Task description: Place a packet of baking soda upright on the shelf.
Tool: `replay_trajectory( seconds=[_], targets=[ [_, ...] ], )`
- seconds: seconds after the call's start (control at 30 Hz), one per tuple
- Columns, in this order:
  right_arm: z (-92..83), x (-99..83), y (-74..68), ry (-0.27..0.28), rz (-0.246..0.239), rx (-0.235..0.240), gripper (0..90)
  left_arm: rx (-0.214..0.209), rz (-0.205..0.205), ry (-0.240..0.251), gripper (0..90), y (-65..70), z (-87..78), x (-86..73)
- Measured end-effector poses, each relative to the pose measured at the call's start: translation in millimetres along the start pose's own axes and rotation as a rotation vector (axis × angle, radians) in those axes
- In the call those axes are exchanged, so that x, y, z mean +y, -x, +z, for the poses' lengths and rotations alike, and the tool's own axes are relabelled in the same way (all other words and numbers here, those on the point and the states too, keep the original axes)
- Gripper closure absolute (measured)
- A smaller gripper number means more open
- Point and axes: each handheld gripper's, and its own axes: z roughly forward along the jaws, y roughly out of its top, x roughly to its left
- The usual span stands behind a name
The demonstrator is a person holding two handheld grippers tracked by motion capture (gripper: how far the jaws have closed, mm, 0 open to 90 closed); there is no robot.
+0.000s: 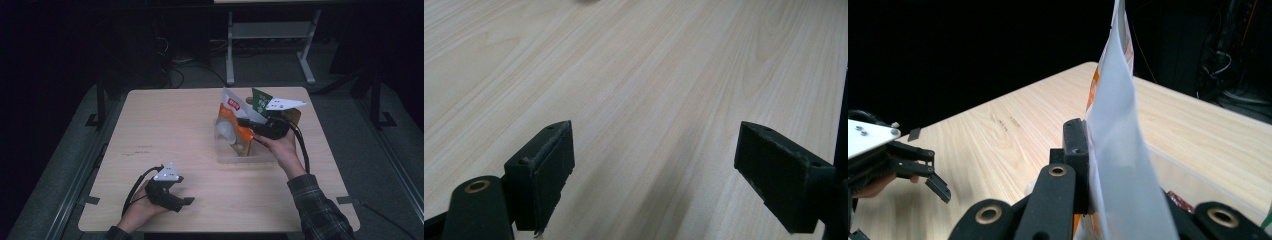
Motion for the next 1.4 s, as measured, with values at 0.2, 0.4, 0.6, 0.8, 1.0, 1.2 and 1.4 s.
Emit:
replay_trajectory(
  seconds=[0.2,0.4,0.6,0.8,1.0,1.2,1.4],
  targets=[
    [8.1,-6.0,2.4,-0.034,0.001,-0.01,90.0,-0.003,-0.001,-0.006,15.7,0.1,0.3,-0.4],
    [17.1,-14.8,4.9,-0.066,0.004,-0.02,90.0,-0.003,-0.005,0.003,15.7,1.3,1.7,-0.5],
    [19.2,-16.8,7.2,-0.058,0.012,-0.02,89.8,-0.004,-0.001,-0.007,15.7,1.6,2.7,-0.2],
    [20.2,-16.7,5.2,-0.068,-0.011,-0.034,83.0,-0.006,0.002,-0.009,15.6,2.3,3.3,-0.3],
    [16.8,-16.2,2.7,-0.077,-0.025,-0.059,69.4,-0.005,0.003,-0.009,15.7,2.2,3.0,-0.1],
    [9.9,-13.5,0.1,-0.086,-0.049,-0.133,51.5,-0.006,0.001,-0.007,15.6,2.2,3.0,0.0],
    [-2.4,-13.7,-1.6,-0.087,-0.04,-0.187,37.1,-0.01,0.006,-0.001,15.6,2.2,2.9,0.6]
  ],
)
